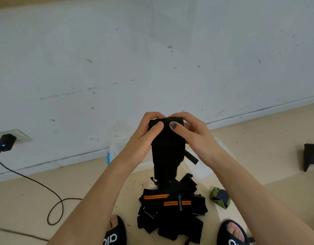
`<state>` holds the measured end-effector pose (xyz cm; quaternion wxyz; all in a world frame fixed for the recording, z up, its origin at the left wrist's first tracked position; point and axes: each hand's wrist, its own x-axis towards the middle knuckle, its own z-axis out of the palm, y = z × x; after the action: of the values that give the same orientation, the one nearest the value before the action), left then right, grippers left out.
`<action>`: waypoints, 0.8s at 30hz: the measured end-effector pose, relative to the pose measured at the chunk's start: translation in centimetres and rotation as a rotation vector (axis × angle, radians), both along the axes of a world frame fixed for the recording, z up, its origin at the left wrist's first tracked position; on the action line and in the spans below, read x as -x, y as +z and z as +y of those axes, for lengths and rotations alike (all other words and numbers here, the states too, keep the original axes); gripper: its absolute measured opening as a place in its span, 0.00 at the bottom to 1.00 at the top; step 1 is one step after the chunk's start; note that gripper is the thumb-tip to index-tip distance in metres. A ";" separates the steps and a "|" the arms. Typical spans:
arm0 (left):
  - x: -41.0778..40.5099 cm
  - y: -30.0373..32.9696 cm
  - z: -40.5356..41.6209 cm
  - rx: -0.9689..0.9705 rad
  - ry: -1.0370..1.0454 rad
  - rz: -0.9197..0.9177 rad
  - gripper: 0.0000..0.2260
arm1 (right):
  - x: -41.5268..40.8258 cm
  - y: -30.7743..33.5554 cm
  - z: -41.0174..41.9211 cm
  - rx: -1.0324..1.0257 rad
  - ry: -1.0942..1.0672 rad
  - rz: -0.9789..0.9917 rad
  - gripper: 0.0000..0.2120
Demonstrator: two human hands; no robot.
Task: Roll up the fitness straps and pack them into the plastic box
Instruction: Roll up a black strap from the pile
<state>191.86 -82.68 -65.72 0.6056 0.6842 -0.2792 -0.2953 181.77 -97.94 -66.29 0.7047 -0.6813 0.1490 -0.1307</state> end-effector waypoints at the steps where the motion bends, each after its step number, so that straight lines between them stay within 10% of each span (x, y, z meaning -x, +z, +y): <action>1: 0.0 0.0 0.0 -0.013 0.003 -0.009 0.08 | 0.0 0.0 0.0 -0.013 0.004 -0.006 0.08; 13: -0.9 -0.1 0.3 0.084 0.119 0.006 0.11 | 1.0 -0.3 -2.0 -0.399 0.018 0.119 0.12; 24: -0.3 0.1 0.2 0.114 0.092 0.014 0.14 | 0.9 -0.7 -0.1 -0.036 0.030 0.069 0.10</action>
<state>192.17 -82.49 -65.62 0.6584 0.6587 -0.2596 -0.2555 180.85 -98.02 -66.95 0.7131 -0.6748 0.1653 -0.0938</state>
